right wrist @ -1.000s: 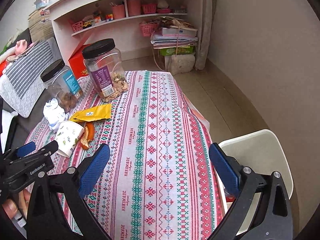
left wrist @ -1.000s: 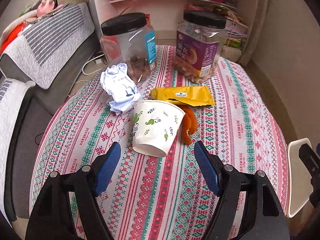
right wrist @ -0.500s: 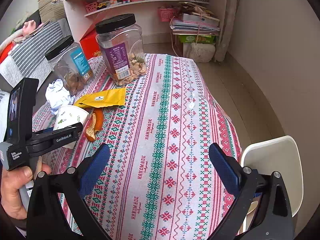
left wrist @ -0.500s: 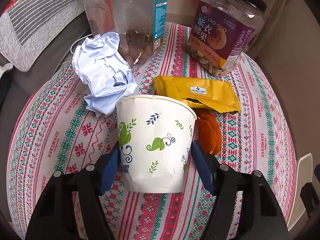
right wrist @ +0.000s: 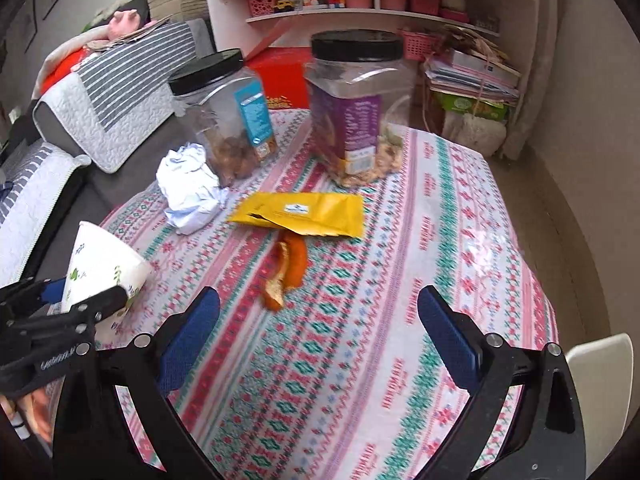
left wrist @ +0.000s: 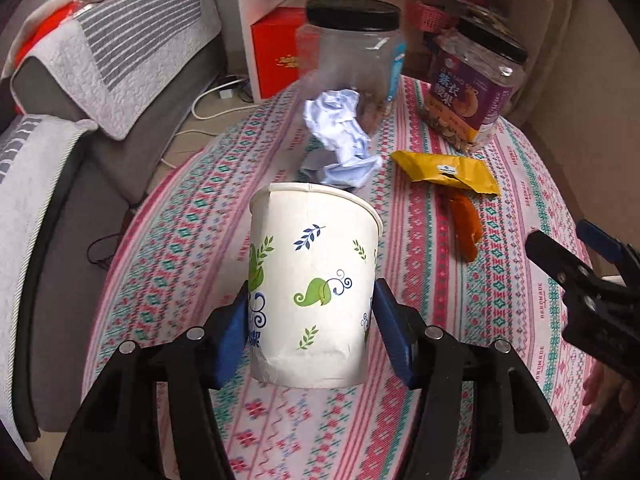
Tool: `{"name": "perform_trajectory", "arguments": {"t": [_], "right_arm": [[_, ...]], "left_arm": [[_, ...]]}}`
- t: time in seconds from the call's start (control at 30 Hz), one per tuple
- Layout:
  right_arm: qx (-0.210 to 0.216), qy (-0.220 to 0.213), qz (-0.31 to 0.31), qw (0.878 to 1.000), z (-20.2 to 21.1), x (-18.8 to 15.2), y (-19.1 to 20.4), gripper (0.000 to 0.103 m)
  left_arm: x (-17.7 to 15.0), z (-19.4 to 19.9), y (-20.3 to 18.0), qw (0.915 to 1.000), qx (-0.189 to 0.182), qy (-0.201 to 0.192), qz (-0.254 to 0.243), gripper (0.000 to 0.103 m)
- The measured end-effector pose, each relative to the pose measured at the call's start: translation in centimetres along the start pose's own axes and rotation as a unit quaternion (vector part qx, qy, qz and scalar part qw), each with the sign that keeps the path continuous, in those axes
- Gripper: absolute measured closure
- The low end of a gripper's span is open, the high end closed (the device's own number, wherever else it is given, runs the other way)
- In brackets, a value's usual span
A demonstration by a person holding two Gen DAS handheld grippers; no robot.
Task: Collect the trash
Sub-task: 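Grasp the white paper cup with the left gripper while the right grasps the crumpled paper, then carry the crumpled paper over the white bin and release it with the right gripper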
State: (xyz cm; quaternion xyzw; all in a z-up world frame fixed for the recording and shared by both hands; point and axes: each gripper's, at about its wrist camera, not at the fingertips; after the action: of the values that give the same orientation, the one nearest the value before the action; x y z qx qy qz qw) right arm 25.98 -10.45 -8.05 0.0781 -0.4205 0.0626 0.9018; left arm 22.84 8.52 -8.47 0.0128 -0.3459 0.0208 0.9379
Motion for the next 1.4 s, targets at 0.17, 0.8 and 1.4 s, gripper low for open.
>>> {"name": "perform_trajectory", "arguments": {"t": [0.17,0.8,1.4], "right_arm": [[0.027,-0.007,0.028,0.999,-3.0,1.5,5.3,0.008],[-0.006,0.035,0.073,0.997,-13.3,3.7,13.4,0.076],[0.085,0.006,0.025,0.996,-0.9,1.8,11.8,0.086]], "left_arm": [[0.5,1.9,4.2,0.9988,0.044,-0.015,0.016,0.045],[1.4,5.7,10.5,0.9957,0.055,-0.049,0.057,0.044],[0.1,8.3,11.0,0.9942,0.059,-0.065,0.062,0.044]]}}
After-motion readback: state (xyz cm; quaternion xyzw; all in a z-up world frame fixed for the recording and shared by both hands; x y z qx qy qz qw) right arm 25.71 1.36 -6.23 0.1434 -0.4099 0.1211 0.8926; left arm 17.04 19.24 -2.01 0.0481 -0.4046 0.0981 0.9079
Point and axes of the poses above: each gripper's, at about its wrist camera, not at the fingertips, and z roughly against the way its jaws point, y to its left, x to its top, and after that the axes turned 10 degrees about -y, right-handed
